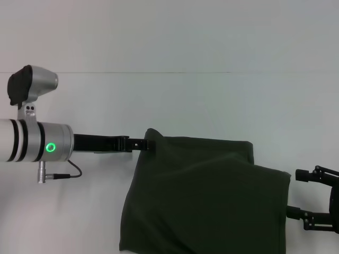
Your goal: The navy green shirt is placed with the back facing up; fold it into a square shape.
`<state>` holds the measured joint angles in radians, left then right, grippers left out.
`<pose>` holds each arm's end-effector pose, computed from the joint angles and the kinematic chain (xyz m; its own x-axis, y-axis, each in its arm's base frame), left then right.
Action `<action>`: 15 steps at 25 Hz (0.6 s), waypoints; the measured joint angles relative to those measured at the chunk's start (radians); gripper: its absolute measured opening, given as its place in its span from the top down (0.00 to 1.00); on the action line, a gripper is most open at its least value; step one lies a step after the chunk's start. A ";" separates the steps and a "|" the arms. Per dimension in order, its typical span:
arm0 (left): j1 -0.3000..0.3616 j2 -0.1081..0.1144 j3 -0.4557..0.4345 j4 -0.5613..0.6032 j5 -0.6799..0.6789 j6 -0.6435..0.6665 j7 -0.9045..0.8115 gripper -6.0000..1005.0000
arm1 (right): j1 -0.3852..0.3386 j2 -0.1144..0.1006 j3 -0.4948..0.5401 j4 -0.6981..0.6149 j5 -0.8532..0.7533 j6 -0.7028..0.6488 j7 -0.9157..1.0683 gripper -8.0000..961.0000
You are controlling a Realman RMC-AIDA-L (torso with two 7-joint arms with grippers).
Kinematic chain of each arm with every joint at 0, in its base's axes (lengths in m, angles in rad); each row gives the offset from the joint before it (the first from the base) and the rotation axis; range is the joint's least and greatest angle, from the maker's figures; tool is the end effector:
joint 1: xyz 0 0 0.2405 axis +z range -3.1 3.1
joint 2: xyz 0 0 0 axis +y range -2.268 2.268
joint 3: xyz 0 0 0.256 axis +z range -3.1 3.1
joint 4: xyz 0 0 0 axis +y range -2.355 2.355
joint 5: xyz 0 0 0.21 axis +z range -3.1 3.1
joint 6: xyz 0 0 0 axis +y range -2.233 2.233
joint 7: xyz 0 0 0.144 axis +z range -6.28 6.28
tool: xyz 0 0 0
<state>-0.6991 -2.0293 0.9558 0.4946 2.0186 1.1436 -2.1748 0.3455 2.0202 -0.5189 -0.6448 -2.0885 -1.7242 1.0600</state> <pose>-0.2548 0.3865 -0.0359 0.3823 0.8416 0.3814 0.9182 -0.3922 -0.0550 0.3293 0.2626 0.0347 0.8499 -0.2145 -0.4813 -0.3739 -0.8890 -0.2641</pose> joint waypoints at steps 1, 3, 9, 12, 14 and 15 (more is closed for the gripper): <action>-0.004 -0.001 0.000 -0.004 0.002 -0.011 -0.002 0.11 | 0.000 0.000 0.000 0.001 0.000 0.000 0.000 0.04; -0.010 -0.002 0.001 -0.019 0.002 -0.030 -0.004 0.11 | 0.000 0.000 0.000 0.001 -0.001 0.001 0.000 0.04; -0.026 -0.007 0.005 -0.058 0.003 -0.049 0.001 0.11 | 0.000 0.000 0.000 0.003 -0.002 0.002 0.000 0.04; -0.030 -0.014 0.018 -0.060 0.003 -0.062 0.001 0.12 | 0.001 0.000 0.000 0.004 -0.009 0.003 0.000 0.04; -0.033 -0.018 0.031 -0.060 0.003 -0.069 0.001 0.12 | 0.003 0.000 0.001 0.004 -0.018 0.003 0.000 0.04; -0.035 -0.020 0.035 -0.061 0.003 -0.070 -0.001 0.13 | 0.004 0.000 0.000 0.004 -0.021 0.003 0.000 0.04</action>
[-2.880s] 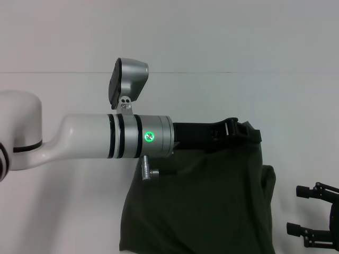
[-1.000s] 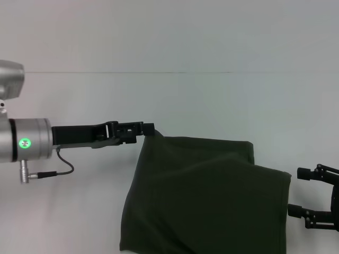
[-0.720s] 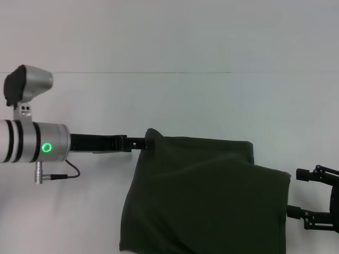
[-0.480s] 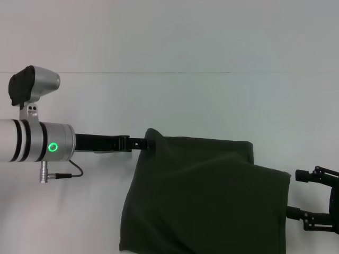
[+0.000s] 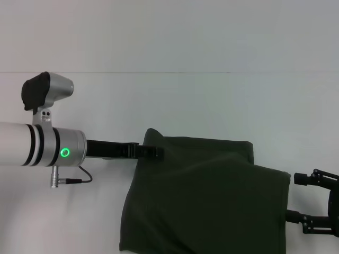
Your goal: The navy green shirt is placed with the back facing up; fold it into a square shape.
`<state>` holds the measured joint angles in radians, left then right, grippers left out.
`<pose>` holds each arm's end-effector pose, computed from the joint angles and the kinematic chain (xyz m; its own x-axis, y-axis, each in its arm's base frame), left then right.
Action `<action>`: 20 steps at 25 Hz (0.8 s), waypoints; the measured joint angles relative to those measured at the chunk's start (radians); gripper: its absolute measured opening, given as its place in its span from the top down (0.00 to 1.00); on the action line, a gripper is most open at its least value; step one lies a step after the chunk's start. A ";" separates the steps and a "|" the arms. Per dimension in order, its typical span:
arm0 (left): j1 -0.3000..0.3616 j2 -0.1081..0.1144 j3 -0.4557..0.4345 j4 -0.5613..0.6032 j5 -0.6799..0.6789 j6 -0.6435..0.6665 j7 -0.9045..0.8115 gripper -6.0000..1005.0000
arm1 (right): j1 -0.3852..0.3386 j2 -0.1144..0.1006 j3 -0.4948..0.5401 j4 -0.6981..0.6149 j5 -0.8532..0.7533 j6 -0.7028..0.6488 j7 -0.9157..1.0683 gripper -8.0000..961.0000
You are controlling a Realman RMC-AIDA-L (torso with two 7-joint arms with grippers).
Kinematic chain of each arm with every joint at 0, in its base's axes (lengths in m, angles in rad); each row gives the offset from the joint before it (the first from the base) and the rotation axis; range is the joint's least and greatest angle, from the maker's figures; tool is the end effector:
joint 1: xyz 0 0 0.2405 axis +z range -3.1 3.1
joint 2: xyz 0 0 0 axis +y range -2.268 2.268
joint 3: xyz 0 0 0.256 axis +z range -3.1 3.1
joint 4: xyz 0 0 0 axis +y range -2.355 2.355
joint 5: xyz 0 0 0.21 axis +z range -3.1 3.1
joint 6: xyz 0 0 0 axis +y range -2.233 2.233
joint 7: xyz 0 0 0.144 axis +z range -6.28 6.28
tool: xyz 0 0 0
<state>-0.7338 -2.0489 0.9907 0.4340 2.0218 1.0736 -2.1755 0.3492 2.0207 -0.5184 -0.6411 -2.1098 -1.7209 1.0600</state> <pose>-0.2514 0.3864 -0.0562 0.3827 0.8534 0.3538 0.9212 -0.3816 -0.0761 0.3304 0.2618 0.0323 0.8548 -0.2245 -0.4679 -0.3732 -0.8924 -0.2537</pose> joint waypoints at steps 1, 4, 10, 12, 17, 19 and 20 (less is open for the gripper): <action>-0.001 -0.001 0.002 0.000 0.000 0.000 -0.001 0.13 | 0.001 0.001 0.000 0.000 -0.003 -0.001 0.000 0.04; -0.006 -0.005 0.003 0.000 0.000 0.007 -0.004 0.14 | 0.002 0.001 0.000 -0.003 -0.007 -0.002 0.000 0.04; -0.013 -0.011 0.004 0.000 0.000 0.009 -0.006 0.16 | 0.002 0.001 0.000 -0.003 -0.007 -0.001 0.000 0.04; -0.014 -0.012 0.006 0.000 0.000 0.010 -0.006 0.17 | 0.002 0.001 0.000 -0.003 -0.007 -0.001 0.000 0.04; -0.013 -0.018 0.009 0.000 0.000 -0.010 -0.006 0.19 | 0.001 0.001 0.000 -0.003 -0.007 -0.002 0.000 0.04; -0.013 -0.020 0.016 0.000 0.000 -0.028 -0.004 0.20 | 0.000 0.001 0.000 -0.003 -0.007 -0.002 0.000 0.04; -0.012 -0.021 0.019 -0.002 0.000 -0.035 -0.003 0.20 | 0.000 0.001 0.000 -0.004 -0.007 -0.002 0.000 0.04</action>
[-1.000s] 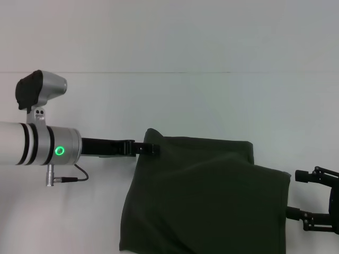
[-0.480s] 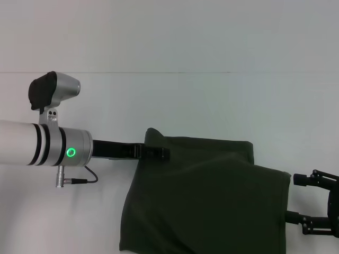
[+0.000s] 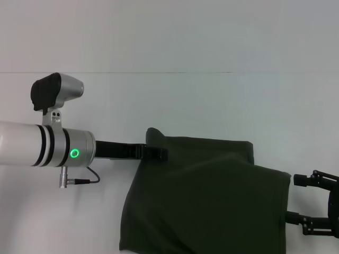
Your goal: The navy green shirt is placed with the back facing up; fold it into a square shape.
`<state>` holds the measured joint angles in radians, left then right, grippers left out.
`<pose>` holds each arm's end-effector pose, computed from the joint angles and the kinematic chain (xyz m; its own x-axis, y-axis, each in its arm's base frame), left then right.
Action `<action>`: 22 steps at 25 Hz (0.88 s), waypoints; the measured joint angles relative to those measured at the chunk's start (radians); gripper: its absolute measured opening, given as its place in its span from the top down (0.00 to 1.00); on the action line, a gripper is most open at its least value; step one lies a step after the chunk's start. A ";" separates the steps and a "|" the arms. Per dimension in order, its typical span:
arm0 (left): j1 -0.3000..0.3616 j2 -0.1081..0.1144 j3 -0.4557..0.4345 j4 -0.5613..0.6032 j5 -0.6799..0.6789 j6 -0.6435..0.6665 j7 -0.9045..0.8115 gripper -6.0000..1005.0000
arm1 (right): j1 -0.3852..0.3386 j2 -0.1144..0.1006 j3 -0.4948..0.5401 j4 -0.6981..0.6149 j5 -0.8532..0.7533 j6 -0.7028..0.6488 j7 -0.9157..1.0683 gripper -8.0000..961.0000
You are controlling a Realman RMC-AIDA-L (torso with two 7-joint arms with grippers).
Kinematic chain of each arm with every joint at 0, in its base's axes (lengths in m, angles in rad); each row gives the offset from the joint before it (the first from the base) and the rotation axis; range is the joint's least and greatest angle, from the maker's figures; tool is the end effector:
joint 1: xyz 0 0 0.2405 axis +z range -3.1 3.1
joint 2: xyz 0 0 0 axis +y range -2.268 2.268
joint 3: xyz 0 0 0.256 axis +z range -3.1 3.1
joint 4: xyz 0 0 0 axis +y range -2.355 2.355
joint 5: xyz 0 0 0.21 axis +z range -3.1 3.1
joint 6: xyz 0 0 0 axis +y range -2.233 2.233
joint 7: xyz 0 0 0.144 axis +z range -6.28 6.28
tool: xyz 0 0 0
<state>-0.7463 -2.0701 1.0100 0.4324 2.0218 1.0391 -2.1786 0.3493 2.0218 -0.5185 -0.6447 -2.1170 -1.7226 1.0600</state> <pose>-0.2447 0.3873 -0.0666 0.3944 0.8496 0.3503 0.9168 -0.3898 -0.0866 0.3305 0.2613 0.0319 0.8575 -0.2254 -0.4625 -0.3704 -0.8944 -0.2508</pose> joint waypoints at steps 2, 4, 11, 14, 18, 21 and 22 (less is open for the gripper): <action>0.000 -0.002 0.001 -0.001 0.000 -0.004 0.006 0.21 | -0.001 0.000 0.000 -0.001 0.000 0.000 0.000 0.04; -0.001 -0.006 0.003 -0.001 0.000 -0.006 0.016 0.28 | -0.001 0.000 0.000 -0.002 0.000 0.000 0.000 0.04; -0.001 -0.014 0.001 0.007 0.000 -0.003 0.035 0.64 | 0.002 0.000 0.000 0.001 0.000 0.000 0.000 0.04; 0.003 -0.013 -0.007 0.011 -0.007 -0.001 0.035 0.76 | 0.002 0.000 0.000 0.000 0.000 -0.001 0.000 0.04; 0.006 -0.011 -0.011 0.014 -0.011 0.000 0.035 0.88 | 0.002 0.000 0.000 0.000 0.000 -0.002 0.000 0.04; 0.006 -0.010 -0.011 0.015 -0.012 0.000 0.033 0.90 | 0.003 0.000 0.000 0.001 0.000 -0.002 0.000 0.04; 0.006 -0.010 -0.012 0.015 -0.012 0.000 0.031 0.90 | 0.003 0.000 0.000 0.001 0.000 -0.001 0.000 0.04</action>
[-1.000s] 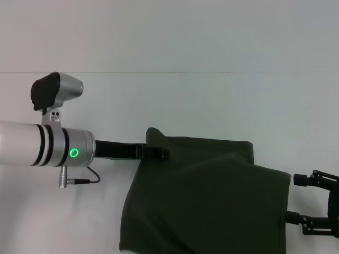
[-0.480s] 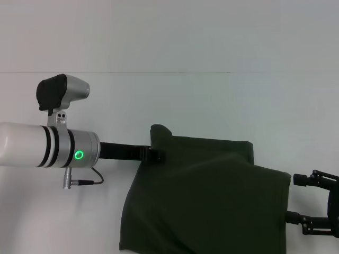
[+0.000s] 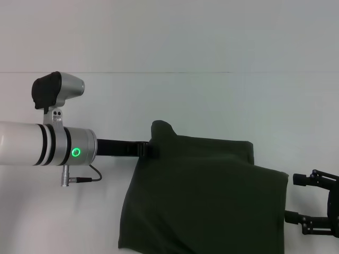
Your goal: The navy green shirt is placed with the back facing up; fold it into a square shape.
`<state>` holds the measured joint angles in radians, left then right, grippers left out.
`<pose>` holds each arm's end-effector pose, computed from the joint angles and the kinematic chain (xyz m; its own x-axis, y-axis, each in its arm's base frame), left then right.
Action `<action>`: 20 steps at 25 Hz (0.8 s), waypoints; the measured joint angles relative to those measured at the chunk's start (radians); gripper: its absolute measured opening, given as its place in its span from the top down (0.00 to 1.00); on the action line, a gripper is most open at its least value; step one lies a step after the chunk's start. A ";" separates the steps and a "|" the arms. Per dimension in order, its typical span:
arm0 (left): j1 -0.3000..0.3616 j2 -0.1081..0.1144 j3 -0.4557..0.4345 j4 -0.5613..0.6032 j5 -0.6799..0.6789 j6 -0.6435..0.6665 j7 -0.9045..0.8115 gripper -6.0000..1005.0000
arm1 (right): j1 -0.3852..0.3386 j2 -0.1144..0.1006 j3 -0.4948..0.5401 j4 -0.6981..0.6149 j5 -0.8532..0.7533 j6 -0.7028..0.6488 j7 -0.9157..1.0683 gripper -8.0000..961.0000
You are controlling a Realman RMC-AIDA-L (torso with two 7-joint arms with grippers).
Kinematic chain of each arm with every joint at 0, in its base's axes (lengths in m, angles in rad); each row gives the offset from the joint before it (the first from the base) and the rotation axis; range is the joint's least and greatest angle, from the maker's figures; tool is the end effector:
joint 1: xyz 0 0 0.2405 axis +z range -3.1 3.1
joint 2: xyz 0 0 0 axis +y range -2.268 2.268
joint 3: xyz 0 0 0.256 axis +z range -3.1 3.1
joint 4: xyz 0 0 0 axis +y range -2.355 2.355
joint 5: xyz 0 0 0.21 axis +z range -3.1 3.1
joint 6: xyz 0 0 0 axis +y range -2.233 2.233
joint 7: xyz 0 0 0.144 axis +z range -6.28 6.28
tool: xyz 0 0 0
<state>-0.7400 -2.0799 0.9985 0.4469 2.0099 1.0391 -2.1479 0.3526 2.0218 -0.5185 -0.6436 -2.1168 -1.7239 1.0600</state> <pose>-0.2415 0.3880 -0.0669 0.4109 0.8333 0.3698 0.9079 -0.4107 -0.0832 0.3295 0.2622 0.0318 0.8575 -0.2229 -0.4637 -0.3677 -0.8960 -0.2491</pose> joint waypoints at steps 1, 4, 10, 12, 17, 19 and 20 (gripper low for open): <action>0.000 0.000 -0.001 0.000 0.000 -0.001 -0.002 0.91 | 0.000 0.000 0.000 0.000 0.000 0.000 0.000 0.04; 0.001 0.001 -0.022 -0.001 0.000 -0.005 -0.003 0.93 | 0.001 0.000 0.000 0.001 0.000 0.000 0.000 0.04; 0.013 0.006 -0.081 -0.005 -0.001 -0.005 0.000 0.94 | 0.002 0.006 0.000 -0.002 0.000 0.000 0.000 0.04; 0.018 0.007 -0.091 -0.003 -0.001 -0.006 -0.001 0.94 | 0.003 0.006 0.000 -0.003 0.000 0.000 0.000 0.04; 0.041 0.015 -0.138 -0.002 0.003 -0.033 -0.003 0.94 | 0.005 0.008 0.000 -0.003 0.000 0.000 0.000 0.04; 0.055 0.017 -0.155 -0.002 0.002 -0.045 -0.005 0.94 | 0.006 0.009 0.000 -0.003 0.000 0.000 0.000 0.04; 0.063 0.019 -0.174 -0.001 0.001 -0.052 -0.006 0.94 | 0.007 0.009 0.000 -0.003 0.000 0.000 0.000 0.04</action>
<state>-0.6769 -2.0612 0.8249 0.4455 2.0114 0.9875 -2.1539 0.3592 2.0311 -0.5184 -0.6471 -2.1168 -1.7242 1.0600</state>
